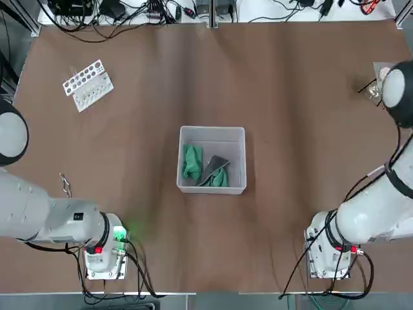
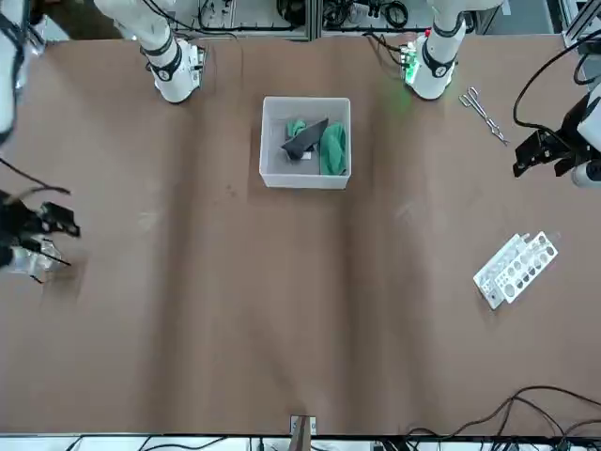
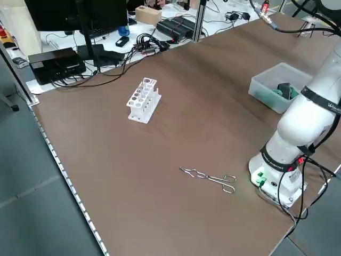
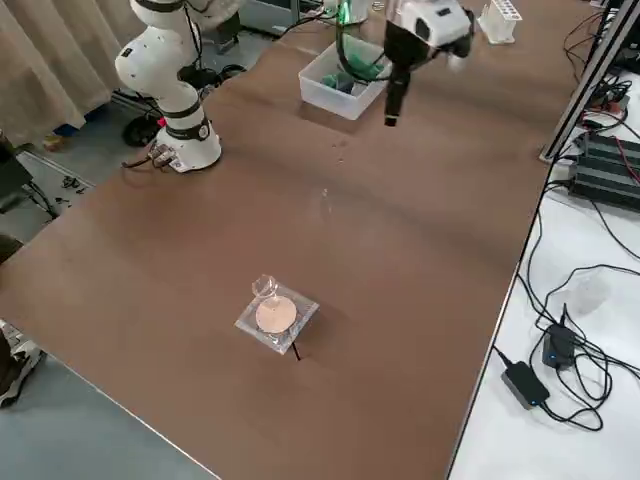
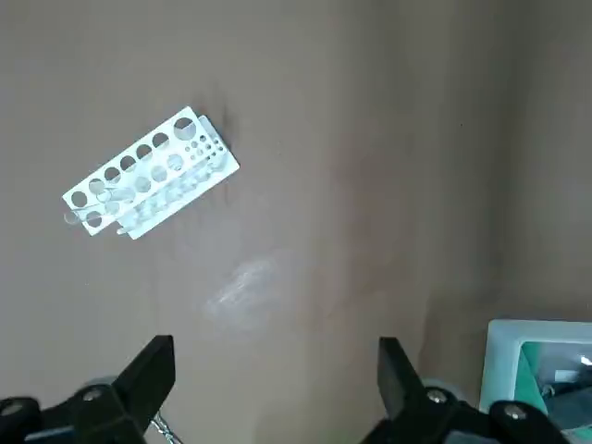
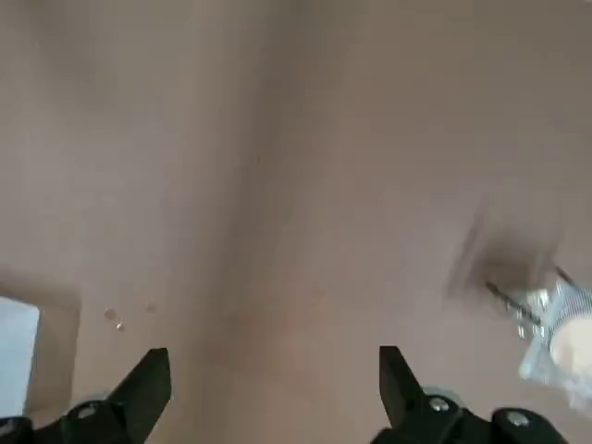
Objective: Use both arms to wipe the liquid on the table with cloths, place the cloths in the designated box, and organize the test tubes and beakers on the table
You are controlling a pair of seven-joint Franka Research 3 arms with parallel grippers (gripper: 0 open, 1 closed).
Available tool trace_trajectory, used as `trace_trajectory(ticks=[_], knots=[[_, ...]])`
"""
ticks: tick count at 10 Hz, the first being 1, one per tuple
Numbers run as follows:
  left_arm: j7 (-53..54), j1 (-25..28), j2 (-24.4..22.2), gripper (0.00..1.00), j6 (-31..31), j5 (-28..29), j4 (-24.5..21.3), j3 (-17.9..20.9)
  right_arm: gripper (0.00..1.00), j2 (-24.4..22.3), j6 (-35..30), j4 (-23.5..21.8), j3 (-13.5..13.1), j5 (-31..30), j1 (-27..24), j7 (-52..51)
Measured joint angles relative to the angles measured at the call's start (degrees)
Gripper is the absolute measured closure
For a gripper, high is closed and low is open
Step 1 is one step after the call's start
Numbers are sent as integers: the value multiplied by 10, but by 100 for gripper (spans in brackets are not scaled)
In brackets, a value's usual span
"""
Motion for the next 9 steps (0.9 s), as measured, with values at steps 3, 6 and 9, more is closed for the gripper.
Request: trace_trajectory(ticks=[3,6,9], knots=[[0,0,0,3,0,0,0,0,0,-60,24,-71,11,-22,-4,21],[0,1,0,3,0,0,0,0,0,-92,42,-116,82,-31,-57,62],[0,1,0,3,0,0,0,1,0,-94,52,-115,84,-33,-63,69]])
